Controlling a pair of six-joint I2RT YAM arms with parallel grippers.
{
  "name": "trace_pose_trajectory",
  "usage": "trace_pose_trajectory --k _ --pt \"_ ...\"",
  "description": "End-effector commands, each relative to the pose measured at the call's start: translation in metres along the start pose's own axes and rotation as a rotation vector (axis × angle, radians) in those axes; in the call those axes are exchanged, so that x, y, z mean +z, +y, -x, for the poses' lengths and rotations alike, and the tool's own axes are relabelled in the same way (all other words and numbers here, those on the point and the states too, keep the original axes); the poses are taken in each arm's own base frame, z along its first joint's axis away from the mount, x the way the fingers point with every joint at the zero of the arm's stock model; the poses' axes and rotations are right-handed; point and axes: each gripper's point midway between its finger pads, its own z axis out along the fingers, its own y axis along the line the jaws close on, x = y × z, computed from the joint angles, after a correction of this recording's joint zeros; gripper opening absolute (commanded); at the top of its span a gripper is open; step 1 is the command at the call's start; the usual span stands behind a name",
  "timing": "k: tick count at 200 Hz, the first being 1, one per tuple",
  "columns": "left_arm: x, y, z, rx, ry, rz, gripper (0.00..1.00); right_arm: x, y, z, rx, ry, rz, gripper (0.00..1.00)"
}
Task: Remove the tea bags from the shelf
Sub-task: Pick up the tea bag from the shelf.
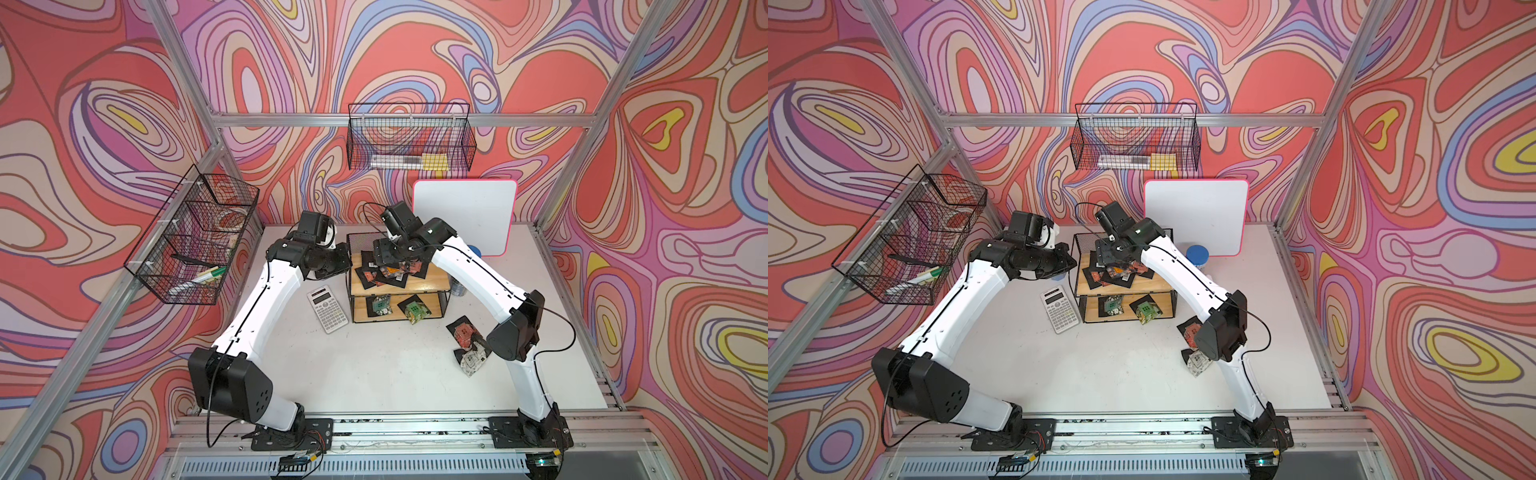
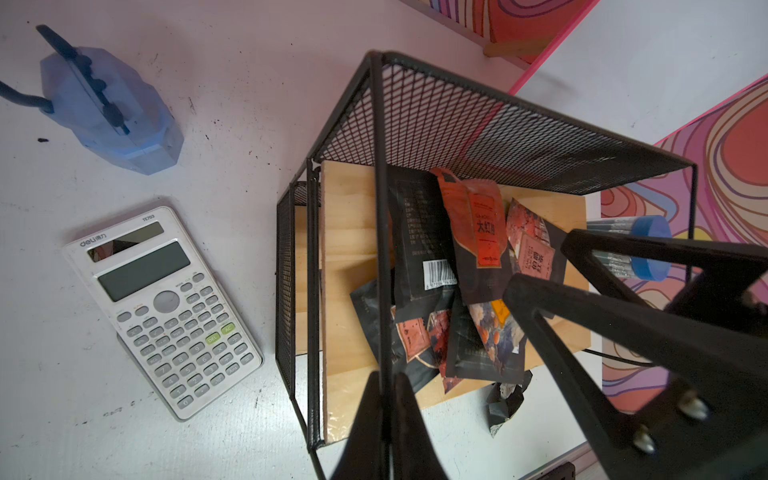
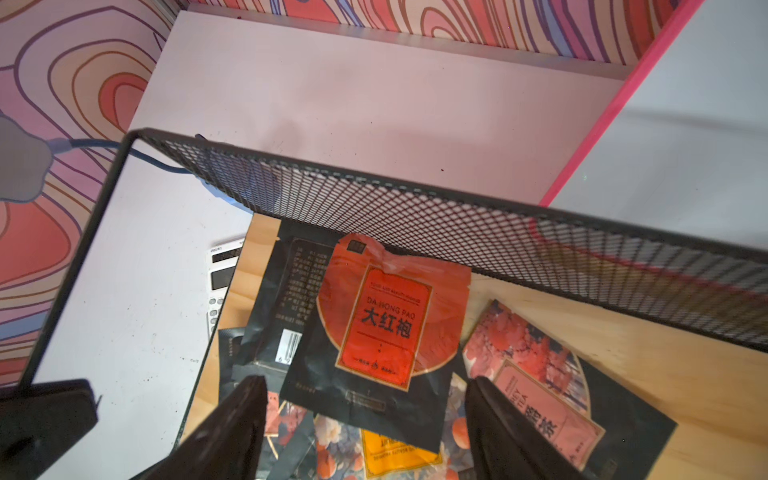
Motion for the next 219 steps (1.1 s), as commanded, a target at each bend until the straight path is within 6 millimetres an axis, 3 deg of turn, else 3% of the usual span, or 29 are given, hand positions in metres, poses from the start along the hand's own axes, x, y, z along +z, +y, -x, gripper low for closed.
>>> trace_pose_trajectory --k 1,42,111,193,219 --pt "0.004 0.001 0.007 -0.016 -0.011 0.009 0.0 -0.002 0.01 -0.004 -0.068 0.004 -0.006 0.74" --pt "0.004 0.001 0.007 -0.015 -0.011 0.008 0.0 -0.004 0.019 -0.009 -0.181 -0.012 -0.05 0.69" --pt "0.005 0.002 0.007 -0.019 -0.008 0.01 0.0 0.003 0.015 -0.014 -0.315 -0.004 -0.135 0.66" --pt "0.003 0.002 0.006 -0.02 -0.01 0.012 0.0 0.02 0.023 -0.021 -0.353 0.021 -0.115 0.67" --pt "0.004 0.002 0.007 -0.018 -0.01 0.01 0.0 0.028 0.022 -0.024 -0.342 0.031 -0.12 0.62"
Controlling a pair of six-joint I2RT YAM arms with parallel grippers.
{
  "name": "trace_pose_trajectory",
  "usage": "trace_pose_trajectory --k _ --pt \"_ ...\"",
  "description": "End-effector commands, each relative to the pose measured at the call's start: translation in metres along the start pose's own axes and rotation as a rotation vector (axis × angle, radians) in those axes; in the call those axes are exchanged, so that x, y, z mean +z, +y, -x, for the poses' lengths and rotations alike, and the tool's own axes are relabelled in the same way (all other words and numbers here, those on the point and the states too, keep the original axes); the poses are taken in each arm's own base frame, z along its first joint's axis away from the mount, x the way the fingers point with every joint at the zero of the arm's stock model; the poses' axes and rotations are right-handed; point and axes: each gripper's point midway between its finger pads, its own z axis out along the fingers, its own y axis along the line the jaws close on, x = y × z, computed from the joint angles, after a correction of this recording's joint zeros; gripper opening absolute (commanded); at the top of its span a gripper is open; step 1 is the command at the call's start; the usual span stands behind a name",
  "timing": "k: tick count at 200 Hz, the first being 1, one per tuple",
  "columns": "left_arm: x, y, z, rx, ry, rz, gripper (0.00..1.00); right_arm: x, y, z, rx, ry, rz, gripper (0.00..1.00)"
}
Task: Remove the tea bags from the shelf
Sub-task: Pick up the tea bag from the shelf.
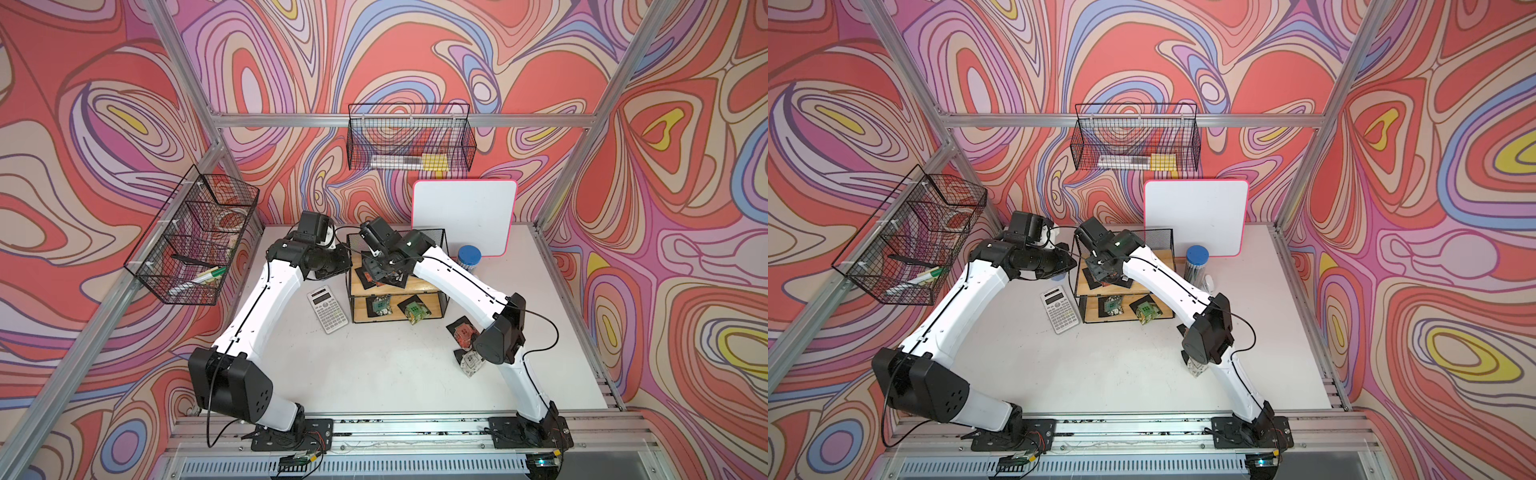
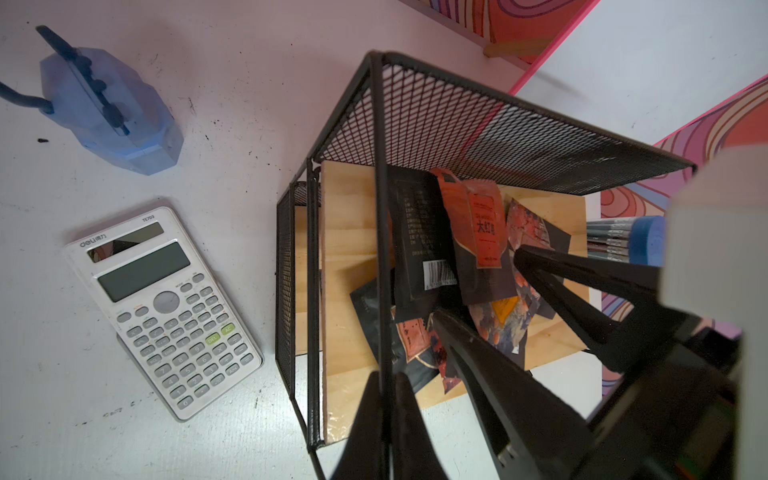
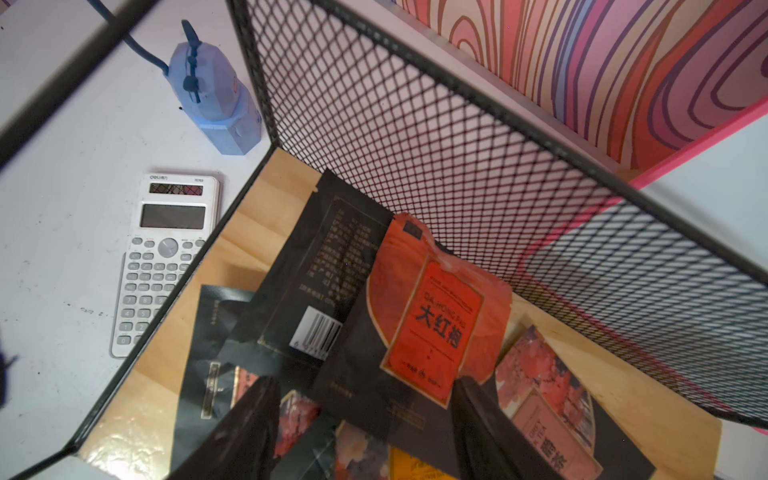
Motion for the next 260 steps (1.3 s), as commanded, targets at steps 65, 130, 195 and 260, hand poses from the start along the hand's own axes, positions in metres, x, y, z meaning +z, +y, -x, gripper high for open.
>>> trace_pose_trajectory --k 65,130,195,260 --pt "0.004 0.002 0.007 -0.015 -0.01 0.01 0.0 0.009 0.006 0.001 0.022 0.0 -0.001 0.4" --pt "0.003 0.001 0.007 -0.01 -0.009 0.007 0.0 0.003 0.002 0.009 0.035 -0.033 -0.012 0.21" --pt "0.003 0.0 0.008 -0.009 -0.01 0.002 0.0 -0.011 -0.004 0.022 0.054 -0.081 -0.03 0.05" --pt "0.004 0.0 0.008 -0.012 -0.007 0.001 0.0 -0.032 -0.022 0.039 0.074 -0.155 -0.099 0.0"
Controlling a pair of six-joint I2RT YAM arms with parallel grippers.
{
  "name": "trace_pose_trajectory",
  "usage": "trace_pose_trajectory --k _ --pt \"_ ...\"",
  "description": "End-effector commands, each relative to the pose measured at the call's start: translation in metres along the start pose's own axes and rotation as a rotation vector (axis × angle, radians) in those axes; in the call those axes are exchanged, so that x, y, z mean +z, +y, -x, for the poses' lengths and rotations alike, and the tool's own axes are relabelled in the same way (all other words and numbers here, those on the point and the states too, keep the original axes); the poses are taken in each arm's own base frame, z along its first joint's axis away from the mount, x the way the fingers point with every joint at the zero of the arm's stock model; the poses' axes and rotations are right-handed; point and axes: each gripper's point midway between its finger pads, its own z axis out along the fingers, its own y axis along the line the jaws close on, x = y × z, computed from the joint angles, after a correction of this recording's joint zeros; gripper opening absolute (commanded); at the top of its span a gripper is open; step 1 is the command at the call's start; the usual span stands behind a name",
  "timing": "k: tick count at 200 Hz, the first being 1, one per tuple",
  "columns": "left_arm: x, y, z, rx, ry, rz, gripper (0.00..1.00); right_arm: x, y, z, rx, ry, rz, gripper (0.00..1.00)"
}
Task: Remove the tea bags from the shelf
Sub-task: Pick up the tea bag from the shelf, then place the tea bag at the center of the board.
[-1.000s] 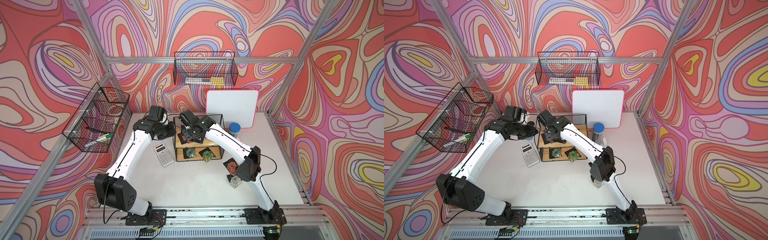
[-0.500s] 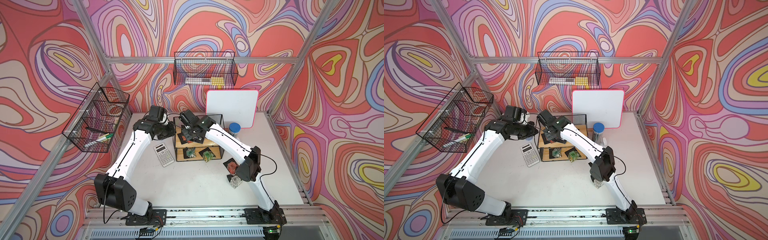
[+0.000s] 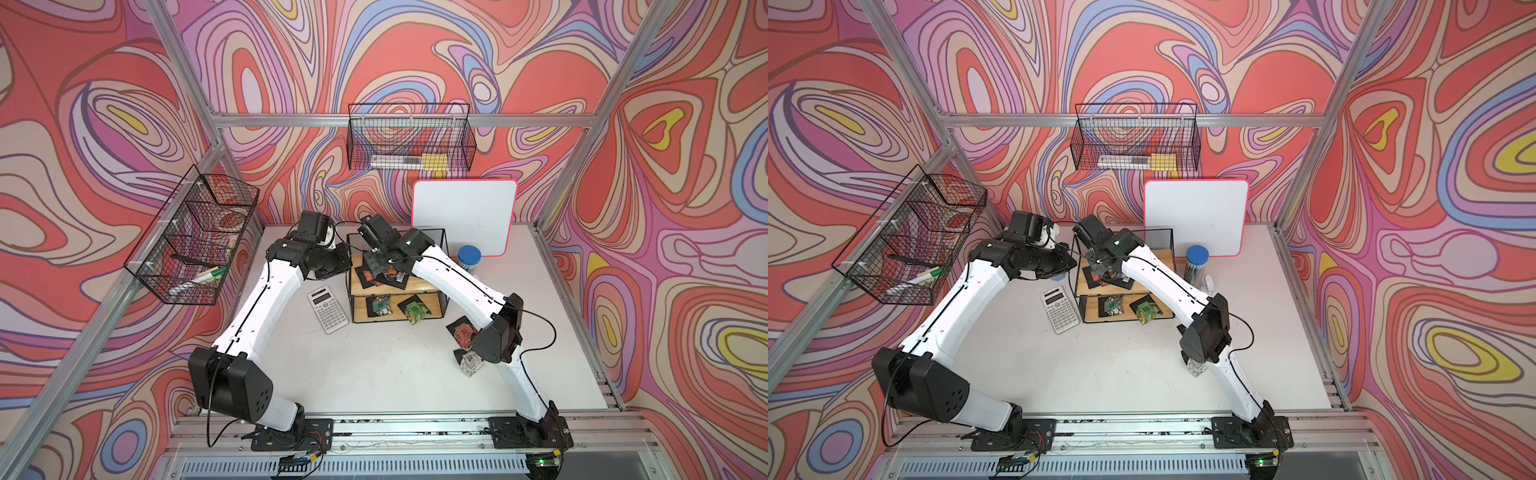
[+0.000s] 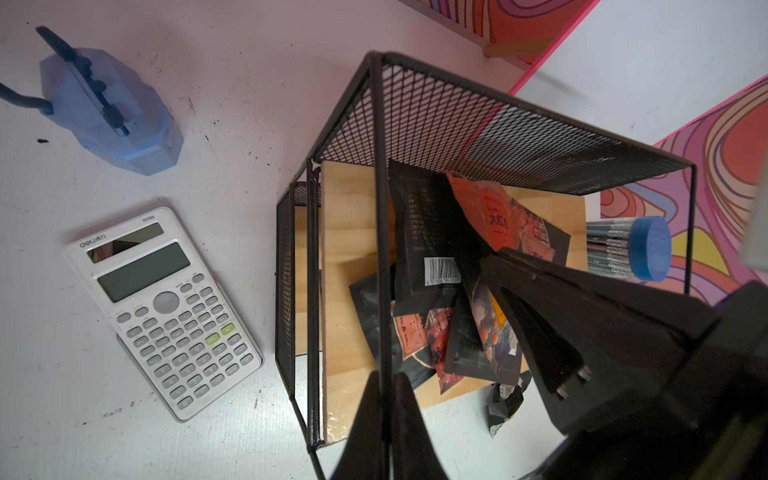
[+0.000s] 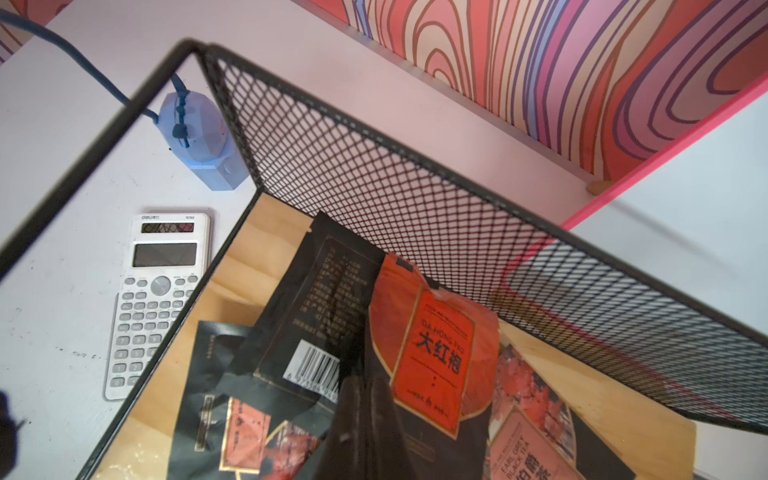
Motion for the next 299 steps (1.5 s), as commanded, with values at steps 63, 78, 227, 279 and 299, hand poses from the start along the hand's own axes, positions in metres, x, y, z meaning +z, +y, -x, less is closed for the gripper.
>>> trace_pose_trajectory --k 63,78,227,279,299 --pt "0.004 -0.001 0.008 -0.014 -0.008 -0.001 0.0 -0.06 -0.034 0.045 0.059 -0.19 -0.105 0.0" --pt "0.005 0.0 0.008 -0.016 -0.007 0.0 0.0 -0.07 -0.039 0.049 0.072 -0.211 -0.113 0.0" --pt "0.004 0.0 0.008 -0.019 -0.009 0.001 0.0 -0.209 -0.138 0.01 0.542 -0.375 -0.3 0.0" --pt "0.004 -0.001 0.009 -0.019 -0.011 0.001 0.0 -0.219 -0.185 -0.074 0.719 -0.24 -0.529 0.0" --pt "0.004 0.0 0.008 -0.019 -0.009 0.003 0.0 -0.193 -0.191 -0.123 0.817 -0.084 -0.535 0.0"
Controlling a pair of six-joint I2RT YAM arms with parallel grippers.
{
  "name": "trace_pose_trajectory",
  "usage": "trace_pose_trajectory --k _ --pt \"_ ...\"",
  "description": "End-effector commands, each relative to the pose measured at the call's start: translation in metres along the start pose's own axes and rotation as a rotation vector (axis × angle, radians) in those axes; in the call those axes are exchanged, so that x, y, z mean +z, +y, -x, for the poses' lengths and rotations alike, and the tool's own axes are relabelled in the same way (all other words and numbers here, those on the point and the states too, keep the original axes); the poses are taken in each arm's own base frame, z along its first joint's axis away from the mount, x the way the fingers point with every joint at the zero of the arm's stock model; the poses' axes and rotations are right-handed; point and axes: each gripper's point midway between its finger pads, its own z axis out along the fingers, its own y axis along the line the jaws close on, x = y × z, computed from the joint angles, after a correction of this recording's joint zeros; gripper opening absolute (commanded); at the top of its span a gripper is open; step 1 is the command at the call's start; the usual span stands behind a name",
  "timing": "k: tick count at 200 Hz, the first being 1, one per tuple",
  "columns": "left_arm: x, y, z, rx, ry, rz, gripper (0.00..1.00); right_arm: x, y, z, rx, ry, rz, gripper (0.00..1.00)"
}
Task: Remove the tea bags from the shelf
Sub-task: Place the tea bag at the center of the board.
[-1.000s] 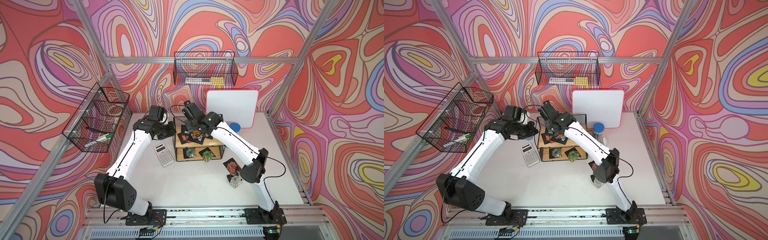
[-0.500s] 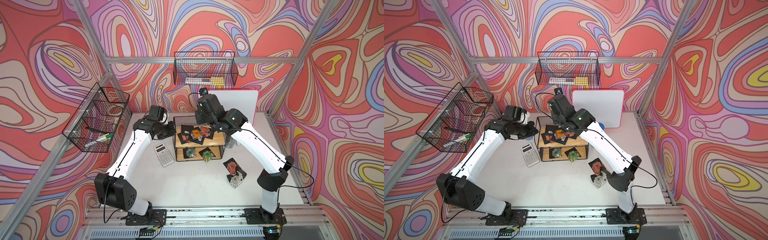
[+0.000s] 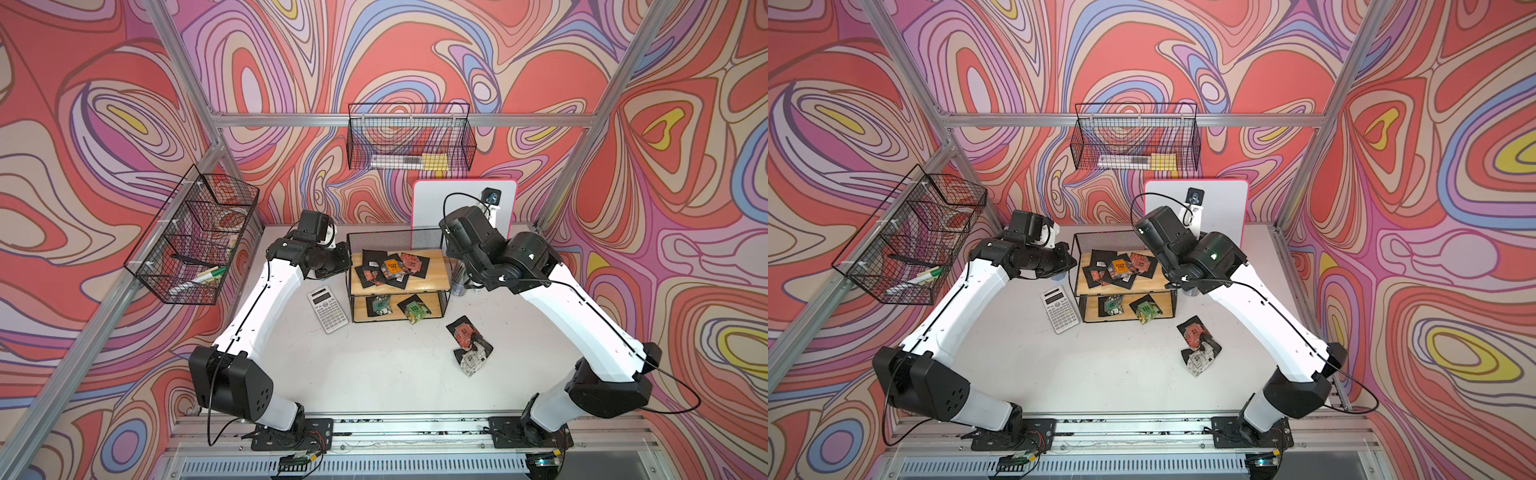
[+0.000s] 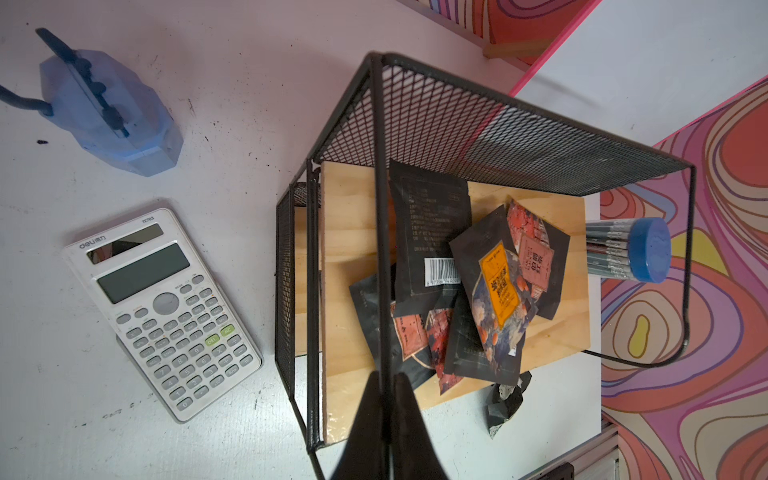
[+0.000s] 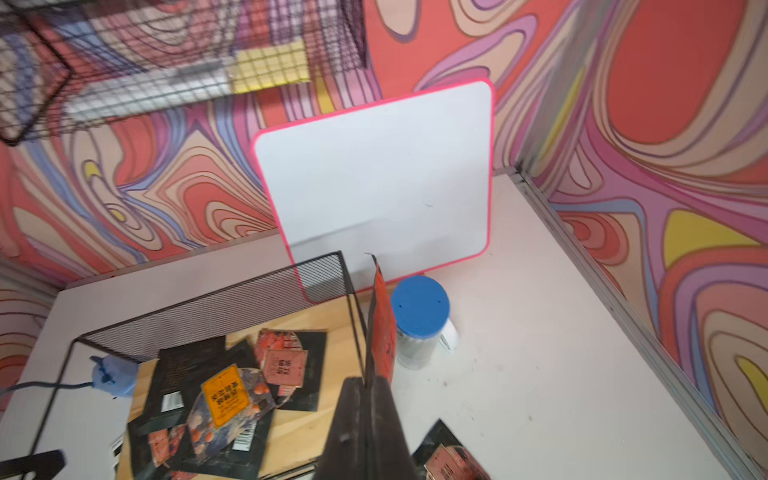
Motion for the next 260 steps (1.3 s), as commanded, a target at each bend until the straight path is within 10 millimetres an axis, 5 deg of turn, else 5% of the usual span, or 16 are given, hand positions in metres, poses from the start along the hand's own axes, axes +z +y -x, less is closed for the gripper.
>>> trace_pose_trajectory --k 1,56,110,151,201,260 --pt "0.004 0.0 0.007 -0.018 -0.009 0.003 0.0 0.023 -0.048 -0.053 0.068 0.164 -0.168 0.0" --pt "0.002 0.001 0.006 -0.024 -0.011 0.006 0.0 0.048 -0.098 -0.17 0.227 0.488 -0.212 0.0" --pt "0.006 0.005 0.001 -0.032 -0.001 0.012 0.0 0.056 -0.113 -0.237 0.215 0.645 -0.234 0.0" --pt "0.005 0.003 0.003 -0.034 -0.003 0.009 0.0 0.062 -0.115 -0.254 0.196 0.684 -0.253 0.0" --pt "0.005 0.002 0.005 -0.033 -0.004 0.006 0.0 0.082 -0.095 -0.246 0.206 0.635 -0.204 0.0" --pt "0.004 0.001 0.006 -0.033 -0.007 0.005 0.0 0.108 -0.073 -0.262 0.221 0.668 -0.174 0.0"
